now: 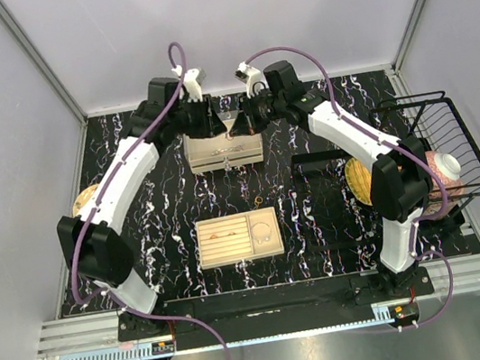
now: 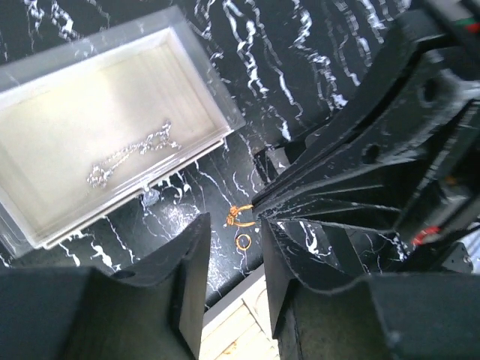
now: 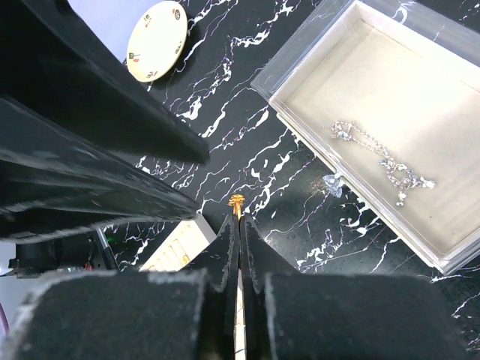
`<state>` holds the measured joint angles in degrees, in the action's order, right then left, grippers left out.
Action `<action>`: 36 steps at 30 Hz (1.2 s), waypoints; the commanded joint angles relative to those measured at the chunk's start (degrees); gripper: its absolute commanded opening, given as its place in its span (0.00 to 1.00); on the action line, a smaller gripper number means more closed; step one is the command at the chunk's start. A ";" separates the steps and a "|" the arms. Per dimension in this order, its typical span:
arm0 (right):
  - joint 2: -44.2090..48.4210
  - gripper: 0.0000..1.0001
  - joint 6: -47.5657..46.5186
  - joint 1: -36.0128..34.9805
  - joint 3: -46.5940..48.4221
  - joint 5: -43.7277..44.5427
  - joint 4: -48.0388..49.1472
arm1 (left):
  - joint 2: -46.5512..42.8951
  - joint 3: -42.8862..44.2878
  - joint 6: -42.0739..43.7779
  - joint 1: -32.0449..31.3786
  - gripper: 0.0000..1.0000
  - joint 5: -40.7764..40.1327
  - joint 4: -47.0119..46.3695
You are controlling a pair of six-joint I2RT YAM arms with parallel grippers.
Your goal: Organize the mixed jewelry
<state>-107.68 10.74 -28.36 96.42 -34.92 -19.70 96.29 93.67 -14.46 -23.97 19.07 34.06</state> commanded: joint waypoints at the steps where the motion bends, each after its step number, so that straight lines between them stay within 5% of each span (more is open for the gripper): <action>1: 3.35 0.00 -2.65 -0.73 1.14 0.81 -0.16 | -5.14 -0.94 2.05 4.71 0.39 15.01 -6.72; 7: 6.77 0.00 -5.20 -0.73 0.78 -3.57 -1.74 | -4.81 -3.93 9.09 10.51 0.58 39.52 -11.48; 12: 8.62 0.00 -6.43 -0.73 1.40 -10.25 -3.32 | -2.43 -3.32 13.13 12.10 0.61 56.23 -10.69; 36: 10.12 0.00 -4.85 -0.73 1.66 -15.27 -2.27 | -0.67 -3.84 12.88 10.61 0.49 57.22 -10.86</action>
<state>-99.72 5.41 -28.51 96.42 -47.86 -23.46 95.11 90.21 -2.61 -12.88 73.78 25.98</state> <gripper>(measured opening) 0.011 0.492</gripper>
